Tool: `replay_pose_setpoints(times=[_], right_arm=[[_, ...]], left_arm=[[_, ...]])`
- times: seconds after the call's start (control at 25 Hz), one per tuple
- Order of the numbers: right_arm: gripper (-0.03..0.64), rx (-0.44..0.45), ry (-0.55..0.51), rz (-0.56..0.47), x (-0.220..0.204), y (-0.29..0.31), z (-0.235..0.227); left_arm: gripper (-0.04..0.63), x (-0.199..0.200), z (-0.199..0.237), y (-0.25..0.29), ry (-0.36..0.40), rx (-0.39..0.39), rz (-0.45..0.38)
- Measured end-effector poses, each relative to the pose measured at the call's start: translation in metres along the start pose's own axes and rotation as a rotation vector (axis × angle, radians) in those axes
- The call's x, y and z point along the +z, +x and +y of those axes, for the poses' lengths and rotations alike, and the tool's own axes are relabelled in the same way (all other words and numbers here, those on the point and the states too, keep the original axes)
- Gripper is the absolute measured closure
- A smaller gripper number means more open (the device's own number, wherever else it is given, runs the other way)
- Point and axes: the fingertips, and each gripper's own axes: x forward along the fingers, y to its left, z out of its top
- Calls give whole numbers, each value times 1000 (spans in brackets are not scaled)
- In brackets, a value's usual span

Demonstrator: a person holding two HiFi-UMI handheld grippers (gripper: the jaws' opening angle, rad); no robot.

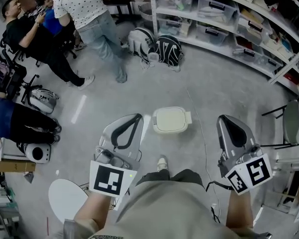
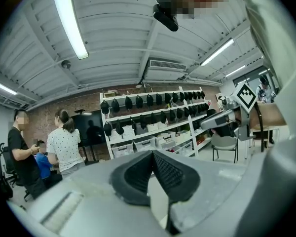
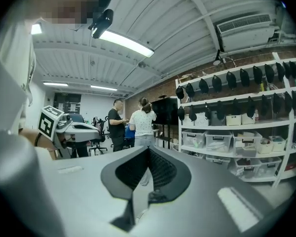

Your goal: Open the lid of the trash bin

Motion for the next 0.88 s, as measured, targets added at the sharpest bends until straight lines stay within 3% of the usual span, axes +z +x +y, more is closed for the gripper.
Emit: replay_pose_setpoints(times=[0.6, 0.88], right_arm=[[614, -22, 16, 53, -21, 40, -54], [614, -30, 32, 119, -67, 71, -105]], left_arm=[[594, -25, 24, 51, -48, 38, 52], [594, -75, 33, 100, -90, 60, 123]])
